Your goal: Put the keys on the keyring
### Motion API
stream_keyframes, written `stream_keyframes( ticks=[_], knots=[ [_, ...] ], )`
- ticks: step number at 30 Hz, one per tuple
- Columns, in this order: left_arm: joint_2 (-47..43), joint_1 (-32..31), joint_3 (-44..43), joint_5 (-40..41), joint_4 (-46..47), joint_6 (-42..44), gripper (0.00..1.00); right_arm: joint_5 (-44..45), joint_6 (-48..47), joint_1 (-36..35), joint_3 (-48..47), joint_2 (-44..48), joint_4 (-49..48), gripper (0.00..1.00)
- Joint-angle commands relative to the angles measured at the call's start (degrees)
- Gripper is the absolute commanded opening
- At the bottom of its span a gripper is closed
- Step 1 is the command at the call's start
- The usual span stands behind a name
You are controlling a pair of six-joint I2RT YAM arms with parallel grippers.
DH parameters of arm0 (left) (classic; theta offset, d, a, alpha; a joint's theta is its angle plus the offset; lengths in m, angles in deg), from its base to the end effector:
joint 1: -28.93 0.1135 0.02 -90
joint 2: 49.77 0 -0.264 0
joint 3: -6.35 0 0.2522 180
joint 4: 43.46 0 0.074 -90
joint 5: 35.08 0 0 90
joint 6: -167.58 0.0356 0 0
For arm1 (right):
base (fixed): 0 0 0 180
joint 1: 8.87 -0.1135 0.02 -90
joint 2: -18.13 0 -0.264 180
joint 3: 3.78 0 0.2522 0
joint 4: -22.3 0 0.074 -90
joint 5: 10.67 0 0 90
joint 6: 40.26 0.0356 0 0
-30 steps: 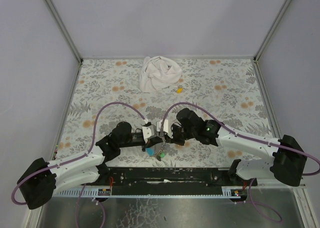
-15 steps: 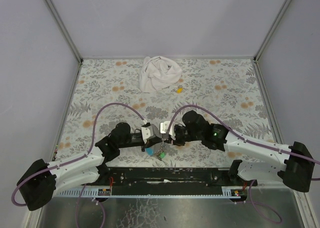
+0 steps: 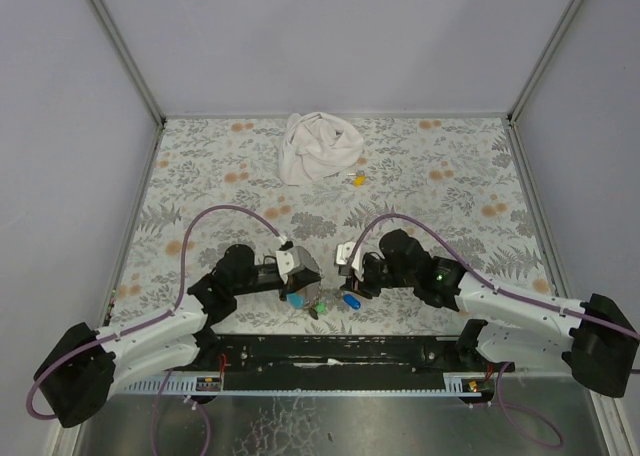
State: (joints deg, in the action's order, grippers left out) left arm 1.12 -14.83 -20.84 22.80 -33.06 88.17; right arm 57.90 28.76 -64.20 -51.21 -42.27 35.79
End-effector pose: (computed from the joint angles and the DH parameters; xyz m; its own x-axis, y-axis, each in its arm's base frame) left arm 0.1211 -0.1421 0.1930 0.0130 0.2030 -0.9791 0.9737 0.2203 0.0586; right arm 0.1209 0.1976 0.2387 0.1041 -0.4354 -0.8942 -0.9793 0.1120 -0.1685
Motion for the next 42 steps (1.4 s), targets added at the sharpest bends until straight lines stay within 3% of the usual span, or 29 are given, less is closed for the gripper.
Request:
stream_keyframes(
  ticks=[1,6,15,21,28,42],
  knots=[
    [-1.77,0.76,-0.32,1.68,3.67,-0.95,0.0,5.98,9.82,1.23,-0.15,-1.1,-2.57,0.42],
    [-1.61,0.82,-0.72,5.13,3.29,-3.22,0.0,8.4,21.51,1.23,-2.53,-4.01,3.61,0.58],
    [-4.56,0.91,-1.15,11.75,-0.22,-7.28,0.0,9.11,24.49,1.25,-2.9,-9.26,3.24,0.52],
    [-5.62,0.94,-0.08,12.07,-0.26,-7.79,0.0,9.24,23.46,1.46,2.05,-10.84,-5.01,0.48],
    [-5.13,0.96,-0.03,12.07,0.26,-6.99,0.0,9.67,22.66,1.57,7.21,-11.57,-12.32,0.36],
    [-3.88,0.94,-0.25,11.52,0.62,-6.37,0.0,8.44,20.56,1.62,22.99,-9.74,-40.19,0.29]
  ],
)
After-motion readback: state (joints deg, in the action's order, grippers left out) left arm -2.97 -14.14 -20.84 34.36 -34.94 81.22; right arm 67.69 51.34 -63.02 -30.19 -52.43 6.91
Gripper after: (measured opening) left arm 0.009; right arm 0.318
